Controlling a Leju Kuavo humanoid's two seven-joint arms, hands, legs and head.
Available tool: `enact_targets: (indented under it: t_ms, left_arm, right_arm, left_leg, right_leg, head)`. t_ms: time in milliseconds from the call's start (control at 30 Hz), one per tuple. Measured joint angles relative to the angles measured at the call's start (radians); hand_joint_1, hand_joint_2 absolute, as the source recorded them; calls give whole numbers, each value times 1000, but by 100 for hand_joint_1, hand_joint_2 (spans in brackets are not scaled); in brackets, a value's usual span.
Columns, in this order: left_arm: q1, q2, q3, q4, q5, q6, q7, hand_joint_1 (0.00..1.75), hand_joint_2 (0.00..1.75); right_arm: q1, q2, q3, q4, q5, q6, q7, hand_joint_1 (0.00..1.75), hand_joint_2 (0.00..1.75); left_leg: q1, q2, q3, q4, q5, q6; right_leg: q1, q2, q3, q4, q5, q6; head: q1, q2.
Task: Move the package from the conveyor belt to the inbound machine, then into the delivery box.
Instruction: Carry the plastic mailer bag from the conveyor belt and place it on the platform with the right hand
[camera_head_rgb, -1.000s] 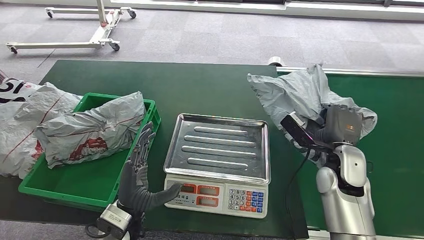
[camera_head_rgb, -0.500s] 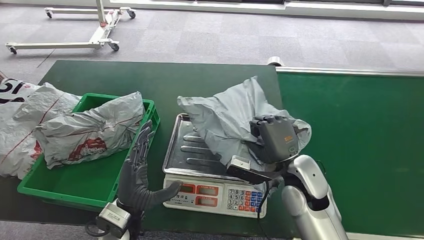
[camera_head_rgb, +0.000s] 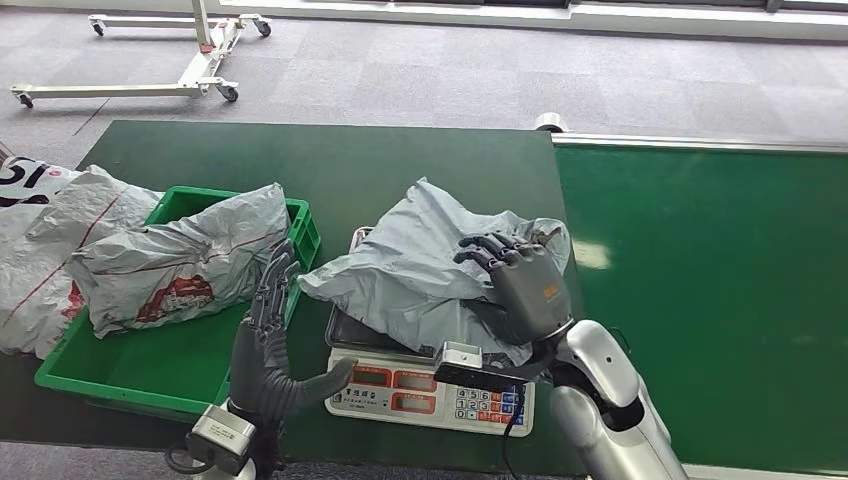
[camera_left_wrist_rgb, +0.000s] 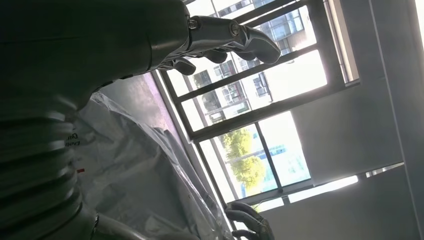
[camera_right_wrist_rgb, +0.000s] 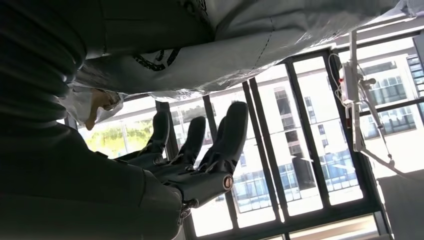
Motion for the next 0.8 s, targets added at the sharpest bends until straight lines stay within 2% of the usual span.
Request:
enact_targets:
  t_ms: [233, 367, 467, 633, 800]
  left_arm:
    - [0, 6, -3, 0, 0, 0, 0, 0, 175]
    - [0, 9, -4, 0, 2, 4, 0, 0, 175]
    - [0, 12, -4, 0, 3, 9, 0, 0, 175]
    - [0, 13, -4, 0, -2, 9, 0, 0, 175]
    - [0, 12, -4, 5, -10, -8, 0, 0, 175]
  right_arm:
    - [0, -6, 7, 0, 0, 0, -2, 0, 175]
    - [-1, -11, 12, 0, -15, 13, -14, 0, 0]
    - [-4, -16, 17, 2, -141, 95, -45, 0, 0]
    - [-31, -17, 5, 25, -586, 342, -102, 0, 0]
    - [-77, -21, -26, 70, -792, 451, -133, 0, 0]
  left_leg:
    - [0, 0, 0, 0, 0, 0]
    - [0, 0, 0, 0, 0, 0]
    - [0, 0, 0, 0, 0, 0]
    - [0, 0, 0, 0, 0, 0]
    - [0, 0, 0, 0, 0, 0]
  right_leg:
    - [0, 0, 0, 0, 0, 0]
    - [0, 0, 0, 0, 0, 0]
    - [0, 0, 0, 0, 0, 0]
    - [0, 0, 0, 0, 0, 0]
    - [0, 0, 0, 0, 0, 0]
  head:
    - [0, 0]
    - [0, 0]
    - [0, 0]
    - [0, 0]
    - [0, 0]
